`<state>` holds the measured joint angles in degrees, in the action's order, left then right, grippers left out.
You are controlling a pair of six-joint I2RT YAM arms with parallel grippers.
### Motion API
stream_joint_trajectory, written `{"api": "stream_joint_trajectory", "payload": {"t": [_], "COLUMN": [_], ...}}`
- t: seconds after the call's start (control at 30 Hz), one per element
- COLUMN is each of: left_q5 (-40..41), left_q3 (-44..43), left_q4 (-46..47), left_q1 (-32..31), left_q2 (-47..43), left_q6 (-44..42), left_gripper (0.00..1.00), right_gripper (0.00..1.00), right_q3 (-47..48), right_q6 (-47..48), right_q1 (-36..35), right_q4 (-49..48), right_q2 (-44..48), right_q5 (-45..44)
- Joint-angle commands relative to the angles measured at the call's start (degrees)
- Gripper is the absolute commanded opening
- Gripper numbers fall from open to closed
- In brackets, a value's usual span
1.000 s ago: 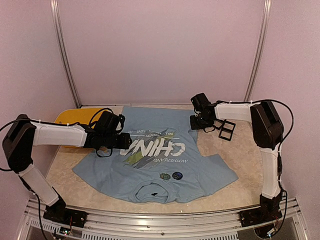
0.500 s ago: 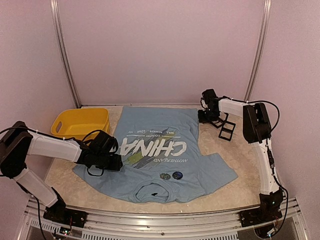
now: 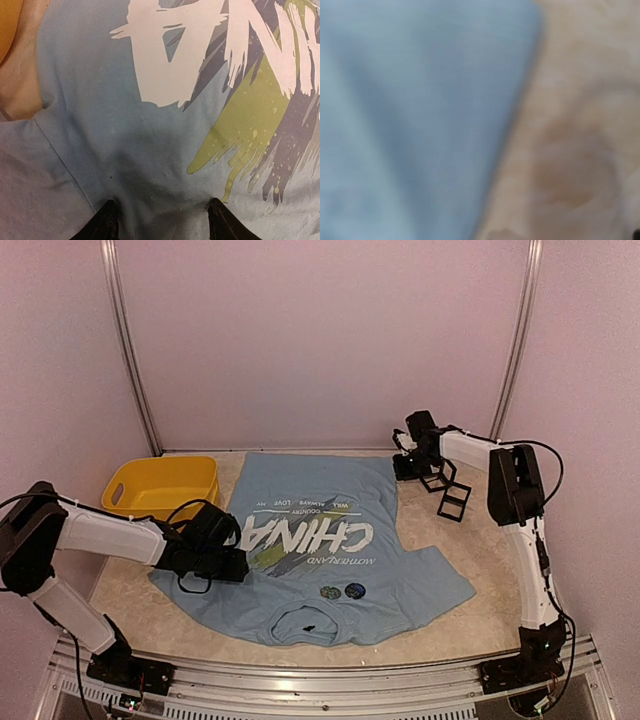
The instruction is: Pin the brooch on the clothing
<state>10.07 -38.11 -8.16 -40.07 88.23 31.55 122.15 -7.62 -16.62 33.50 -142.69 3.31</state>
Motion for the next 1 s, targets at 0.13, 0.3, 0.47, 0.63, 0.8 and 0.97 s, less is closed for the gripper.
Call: {"api": "stream_joint_trajectory", "payload": {"t": [0.13,0.3,0.47,0.63,0.8,0.97], "left_q5": [19.37,22.10,21.99,25.70,28.43,28.53], "left_q3": [-5.25,-2.56,-1.31,5.92,18.71,20.51], "left_q4": [0.05,13.98,16.05,22.93,44.18,46.56], "left_q1": [2.62,14.53,20.24,20.99,21.16,21.04], "left_q2": [-16.60,-29.95,-31.24,-28.84,-27.86,-26.42], "left_q6": [-7.73,-13.96,-13.13,-10.99,-14.26,-15.08], "left_gripper": [0.74,0.88,0.95,0.96,0.96,0.98], "right_gripper": [0.51,0.74,0.80,0.82,0.84,0.84], "right_q3": [-21.08,-41.22,-64.36,-85.30,-101.12,-102.31], "right_q6": [0.56,-1.45,-0.50,-3.47,-3.76,-4.69], "right_q1": [-1.32,0.26,0.71,0.72,0.80,0.81], "right_q4": [-17.45,-26.86,-38.46,-47.04,-56.60,-55.81], "right_q2": [32.52,53.45,71.93,85.53,92.38,91.49], "right_q5": [3.31,-6.43,-15.32,-24.49,-25.57,-27.78]}}
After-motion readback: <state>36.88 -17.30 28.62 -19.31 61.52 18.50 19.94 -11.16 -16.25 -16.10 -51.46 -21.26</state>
